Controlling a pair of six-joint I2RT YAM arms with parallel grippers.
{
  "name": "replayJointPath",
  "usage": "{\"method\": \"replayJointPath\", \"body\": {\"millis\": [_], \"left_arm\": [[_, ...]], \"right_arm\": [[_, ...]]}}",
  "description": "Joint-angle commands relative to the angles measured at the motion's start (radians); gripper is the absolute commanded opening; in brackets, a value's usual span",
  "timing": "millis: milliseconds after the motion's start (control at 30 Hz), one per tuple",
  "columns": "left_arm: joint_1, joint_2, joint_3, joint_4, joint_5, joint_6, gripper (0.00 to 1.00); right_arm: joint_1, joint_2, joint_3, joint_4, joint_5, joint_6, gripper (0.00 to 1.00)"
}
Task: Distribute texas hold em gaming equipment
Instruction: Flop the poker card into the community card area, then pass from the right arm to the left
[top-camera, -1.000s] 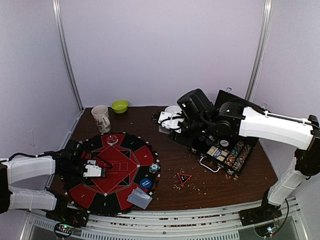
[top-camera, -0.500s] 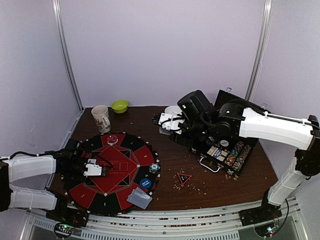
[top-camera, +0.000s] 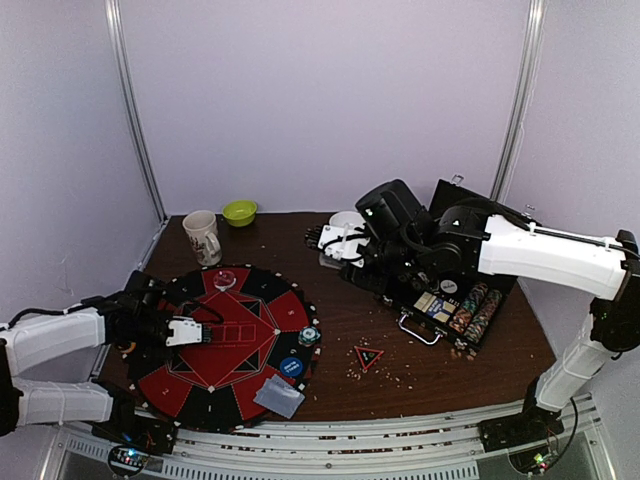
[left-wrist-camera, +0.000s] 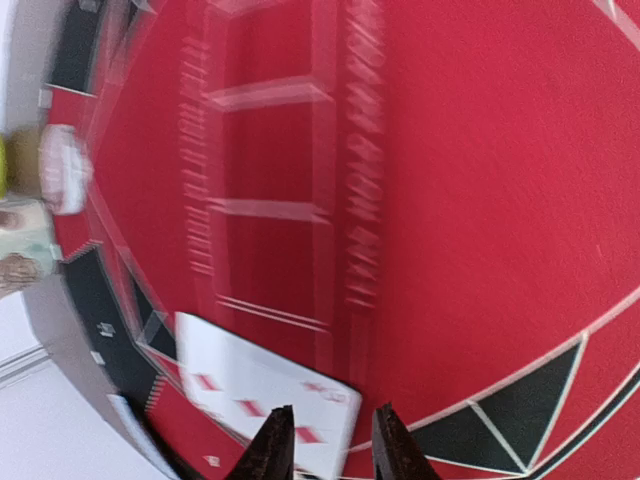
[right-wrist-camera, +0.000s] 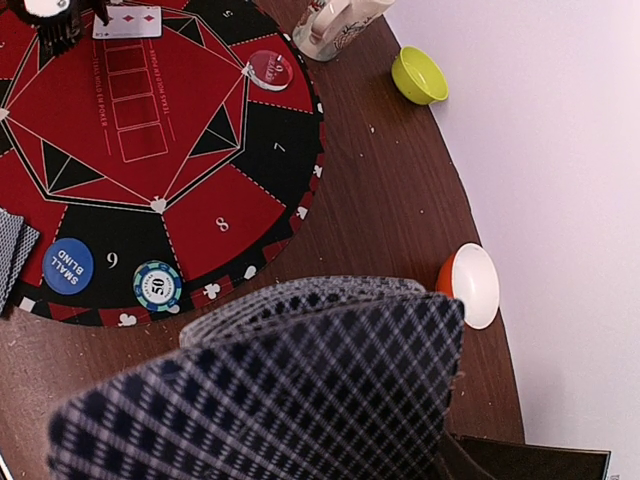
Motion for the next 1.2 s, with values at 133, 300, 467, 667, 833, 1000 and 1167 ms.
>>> {"method": "replayJointPath", "body": {"millis": [133,300,467,667,833,1000,1167], "left_arm": [[0.002,0.004,0.372,0.093,0.289,-0.436,0.42],[0.001,0.109,0.599,0.272,0.507,-1.004,0.97],[-0.122,0.159,0.588,0.567,0.603,-1.429,0.95],[-0.253,0.364,0.713,0.531,0.678,-1.753,0.86],[-0.295,0.411,0.653,0.739,0.769,-1.881,0.97],[-0.303,0.427,0.642,0.804,0.796,-1.881,0.98],[-0.304,0.483,0.661,0.733,0.814,-1.884,0.90]], "right_arm": [[-0.005,-0.011,0.024,-0.003,-0.001,0.003,0.46],[-0.006,0.003,0.037,-0.011,-0.001,0.005,0.46],[-0.006,0.014,0.051,-0.013,-0.010,0.005,0.46],[0.005,0.035,0.070,-0.009,0.007,-0.010,0.45],[0.014,0.042,0.078,-0.013,0.017,-0.017,0.45],[0.020,0.054,0.090,-0.020,0.006,-0.015,0.45],[0.025,0.063,0.100,-0.020,-0.004,-0.014,0.45]]}}
